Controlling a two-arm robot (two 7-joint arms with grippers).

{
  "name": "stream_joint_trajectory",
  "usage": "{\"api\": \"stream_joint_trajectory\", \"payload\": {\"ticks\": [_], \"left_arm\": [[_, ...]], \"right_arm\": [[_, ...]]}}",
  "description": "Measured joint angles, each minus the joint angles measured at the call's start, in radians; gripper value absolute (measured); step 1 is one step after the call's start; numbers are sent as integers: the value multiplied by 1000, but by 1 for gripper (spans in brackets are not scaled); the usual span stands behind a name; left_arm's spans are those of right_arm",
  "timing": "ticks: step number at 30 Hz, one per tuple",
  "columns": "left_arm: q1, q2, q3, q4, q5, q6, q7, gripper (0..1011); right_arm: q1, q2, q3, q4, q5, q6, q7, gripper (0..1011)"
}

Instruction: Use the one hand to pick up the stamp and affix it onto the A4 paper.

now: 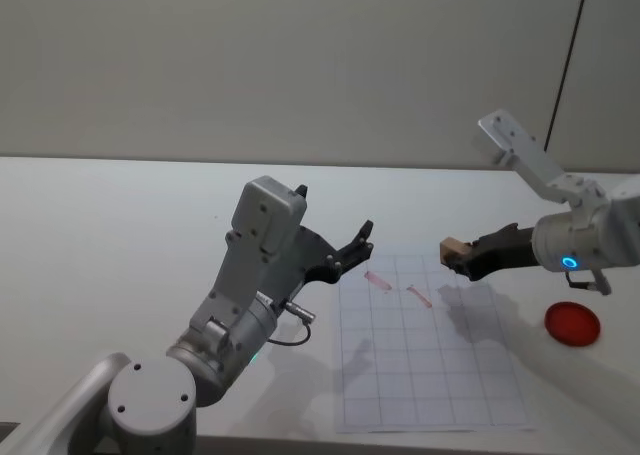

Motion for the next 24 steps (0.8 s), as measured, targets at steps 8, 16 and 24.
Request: {"api": "stream_joint_trajectory", "payload": {"ticks": [8,16,24], "left_arm": [[0,0,0,0,0,0,0,1002],[0,0,0,0,0,0,0,1002],[0,0,0,0,0,0,0,1002]], "right_arm": [[24,-14,-7,49,4,-26,-4,218],[31,-19,-13,82,8,-32,-6,218],[31,-20,-20,104,9,-34,-7,218]]}}
